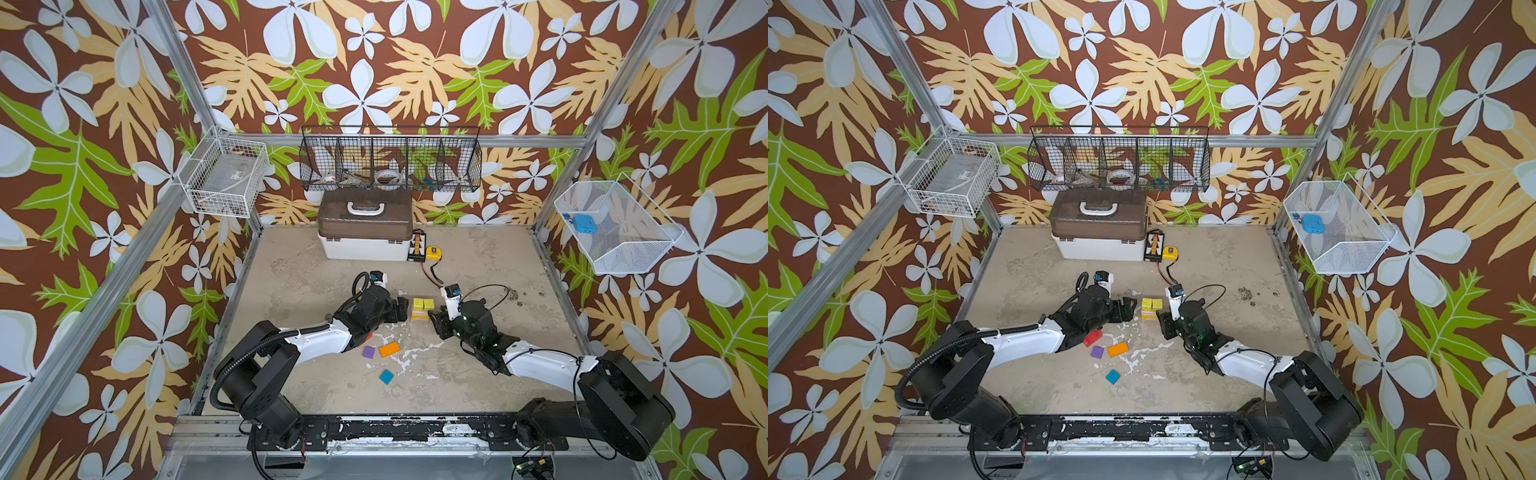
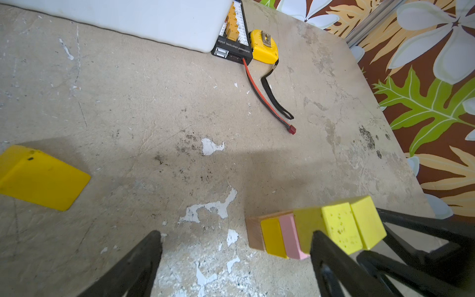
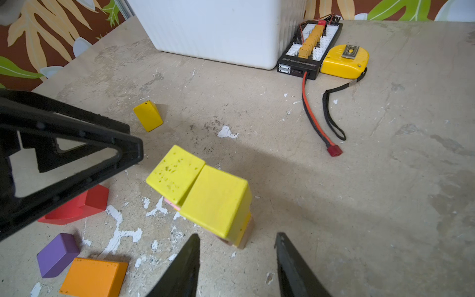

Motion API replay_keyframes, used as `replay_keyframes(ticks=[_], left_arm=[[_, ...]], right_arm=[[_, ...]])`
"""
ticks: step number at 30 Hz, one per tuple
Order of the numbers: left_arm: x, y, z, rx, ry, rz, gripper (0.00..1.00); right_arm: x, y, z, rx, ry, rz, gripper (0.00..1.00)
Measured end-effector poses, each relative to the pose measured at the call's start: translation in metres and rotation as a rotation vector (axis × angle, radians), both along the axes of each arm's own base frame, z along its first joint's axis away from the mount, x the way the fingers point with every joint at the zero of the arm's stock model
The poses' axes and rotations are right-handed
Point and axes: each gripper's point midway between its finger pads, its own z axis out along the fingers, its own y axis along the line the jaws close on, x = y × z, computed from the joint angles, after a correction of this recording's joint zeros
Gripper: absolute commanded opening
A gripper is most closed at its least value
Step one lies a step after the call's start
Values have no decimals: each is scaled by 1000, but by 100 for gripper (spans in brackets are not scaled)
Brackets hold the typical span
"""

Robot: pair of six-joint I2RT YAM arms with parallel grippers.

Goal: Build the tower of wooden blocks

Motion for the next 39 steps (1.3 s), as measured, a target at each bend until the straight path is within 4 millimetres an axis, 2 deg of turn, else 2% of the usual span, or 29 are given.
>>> replay_keyframes(ticks=[39], left_arm=[[1,-8,-3,-20,7,-24,92]], right_arm=[[-6,12,1,34,19,63,48]])
